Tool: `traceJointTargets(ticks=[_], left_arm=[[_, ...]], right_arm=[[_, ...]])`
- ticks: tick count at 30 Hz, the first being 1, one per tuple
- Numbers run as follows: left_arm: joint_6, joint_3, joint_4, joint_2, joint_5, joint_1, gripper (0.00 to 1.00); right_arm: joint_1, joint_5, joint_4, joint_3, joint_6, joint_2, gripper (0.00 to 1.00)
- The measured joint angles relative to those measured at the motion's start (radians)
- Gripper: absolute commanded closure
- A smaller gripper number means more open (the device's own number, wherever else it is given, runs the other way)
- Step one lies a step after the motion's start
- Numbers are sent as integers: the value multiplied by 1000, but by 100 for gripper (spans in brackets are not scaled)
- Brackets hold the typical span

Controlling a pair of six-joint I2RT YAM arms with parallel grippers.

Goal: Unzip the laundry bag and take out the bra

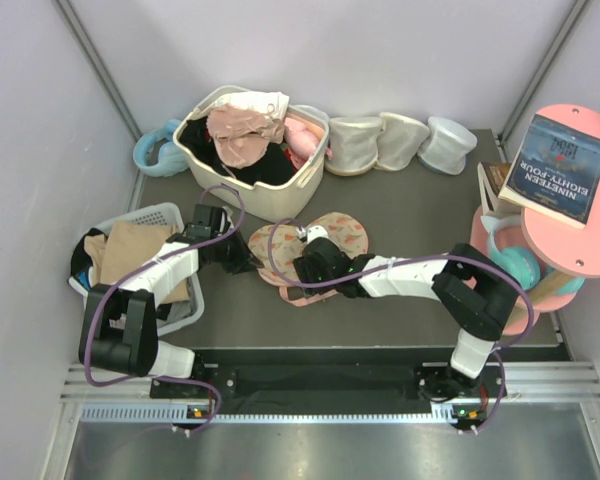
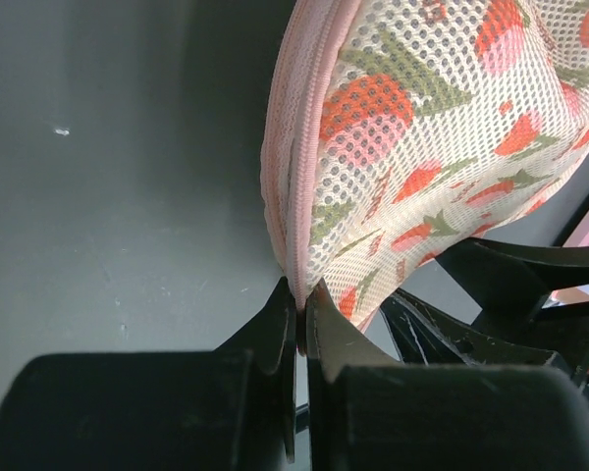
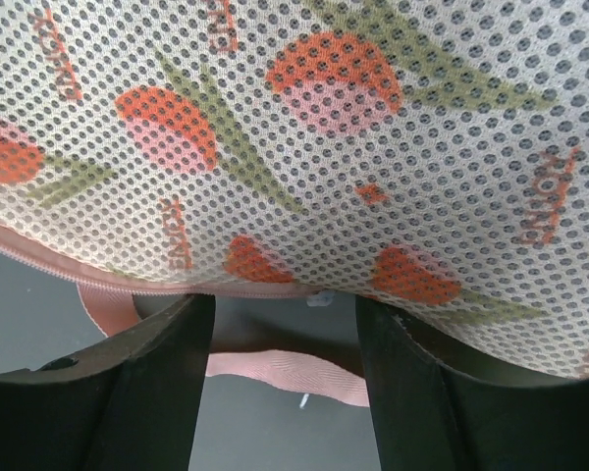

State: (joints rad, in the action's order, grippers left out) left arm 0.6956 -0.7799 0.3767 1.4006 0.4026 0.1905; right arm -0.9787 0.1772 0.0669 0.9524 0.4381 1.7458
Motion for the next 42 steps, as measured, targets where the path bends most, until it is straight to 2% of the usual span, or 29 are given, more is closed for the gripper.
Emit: traceJointTargets(ticks=[3,4,6,7,12,13,15,23,39,40,42], left_arm=[[6,0,0,0,1,0,100],[9,0,0,0,1,0,100],[10,0,0,0,2,0,100],[10,0,0,0,3,0,100],[10,0,0,0,5,0,100],[10,0,0,0,5,0,100],[9,0,0,0,5,0,100],[-3,-21,15,0,8,-16,100],[-97,-92,74,64,46,-94,100],[-101,-98,75,72,46,-94,90],[-110,-111,77,90,46,-94,62]], right_arm=[[3,16,-15,6,-1,10,46],[5,22,-18,7,0,14,53],[7,35,-26,7,-4,16,58],[9,41,-29,7,-3,16,65],[18,65,-48,12,-15,23,85],[20,70,-52,12,-18,26,93],[23,79,-52,12,-23,32,100],[28,99,-61,-5,-25,19,100],[112,113,-42,-205,8,-200,100],[116,113,-34,-206,7,-203,100],[117,109,-29,-206,-2,-208,100]])
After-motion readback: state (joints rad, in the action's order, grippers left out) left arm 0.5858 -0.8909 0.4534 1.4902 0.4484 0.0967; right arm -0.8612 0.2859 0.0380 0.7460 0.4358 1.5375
